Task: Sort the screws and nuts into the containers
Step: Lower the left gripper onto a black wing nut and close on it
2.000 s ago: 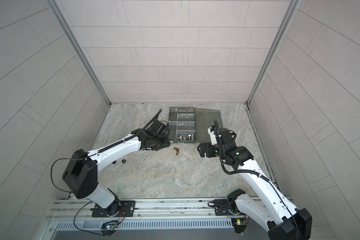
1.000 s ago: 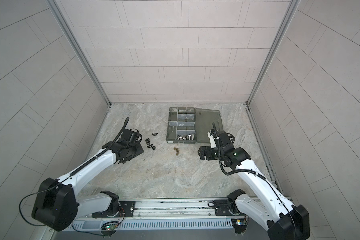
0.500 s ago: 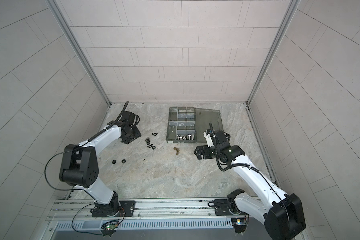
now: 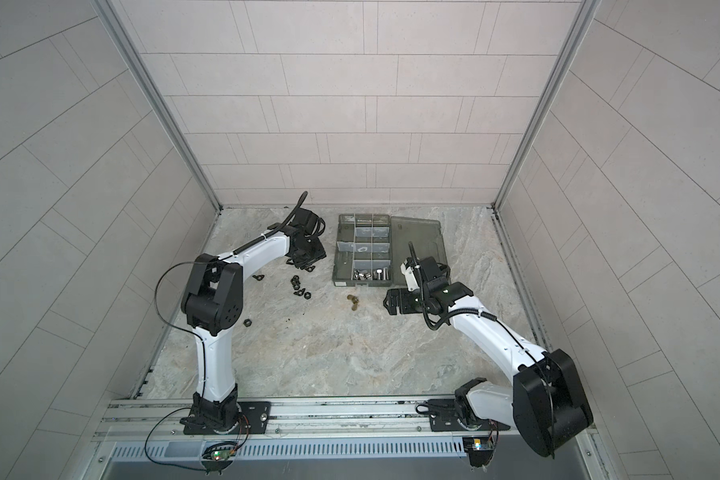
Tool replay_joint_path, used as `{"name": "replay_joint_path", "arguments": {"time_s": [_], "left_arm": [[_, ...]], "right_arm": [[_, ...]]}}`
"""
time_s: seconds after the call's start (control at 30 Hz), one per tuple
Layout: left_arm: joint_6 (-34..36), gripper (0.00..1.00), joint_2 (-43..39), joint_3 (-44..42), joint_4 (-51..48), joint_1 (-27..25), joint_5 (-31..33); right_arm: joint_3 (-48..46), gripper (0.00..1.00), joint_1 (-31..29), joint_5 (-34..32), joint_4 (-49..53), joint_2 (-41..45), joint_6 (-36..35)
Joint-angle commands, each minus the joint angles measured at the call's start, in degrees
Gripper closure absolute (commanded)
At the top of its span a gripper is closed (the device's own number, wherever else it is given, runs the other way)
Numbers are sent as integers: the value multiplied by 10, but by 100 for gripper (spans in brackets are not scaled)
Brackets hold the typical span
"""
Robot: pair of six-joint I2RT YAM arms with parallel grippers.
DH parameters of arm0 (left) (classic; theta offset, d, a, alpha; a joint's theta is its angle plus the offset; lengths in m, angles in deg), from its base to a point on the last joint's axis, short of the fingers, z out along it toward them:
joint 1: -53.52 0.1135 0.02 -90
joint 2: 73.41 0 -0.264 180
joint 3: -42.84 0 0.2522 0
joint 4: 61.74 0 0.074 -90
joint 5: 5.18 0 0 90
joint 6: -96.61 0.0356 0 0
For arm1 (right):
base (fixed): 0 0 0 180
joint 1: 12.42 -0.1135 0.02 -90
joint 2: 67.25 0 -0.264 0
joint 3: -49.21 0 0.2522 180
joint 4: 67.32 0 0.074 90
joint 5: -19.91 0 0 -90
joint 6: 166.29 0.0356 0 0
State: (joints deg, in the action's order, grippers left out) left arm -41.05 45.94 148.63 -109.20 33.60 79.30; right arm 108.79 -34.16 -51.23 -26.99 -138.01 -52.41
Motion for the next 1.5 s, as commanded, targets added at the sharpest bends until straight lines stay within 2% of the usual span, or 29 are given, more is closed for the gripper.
{"name": "replay_joint_path", "arguments": {"time_s": [0.0, 0.37, 0.7, 1.23, 1.47], "left_arm": [[-10, 50, 25, 18, -26, 1, 18], [8, 51, 15, 3, -43, 0, 54], [10, 51, 15, -11, -51, 1, 56], [25, 52, -46, -53, -58, 1, 71], [32, 58, -27, -47, -61, 1, 64]], "right_arm": [[18, 1, -1, -7, 4, -2, 4], [23, 1, -1, -2, 1, -18, 3], [26, 1, -1, 2, 2, -22, 5], [30, 1, 0, 6, -1, -38, 5], [30, 1, 1, 6, 4, -35, 3]]}}
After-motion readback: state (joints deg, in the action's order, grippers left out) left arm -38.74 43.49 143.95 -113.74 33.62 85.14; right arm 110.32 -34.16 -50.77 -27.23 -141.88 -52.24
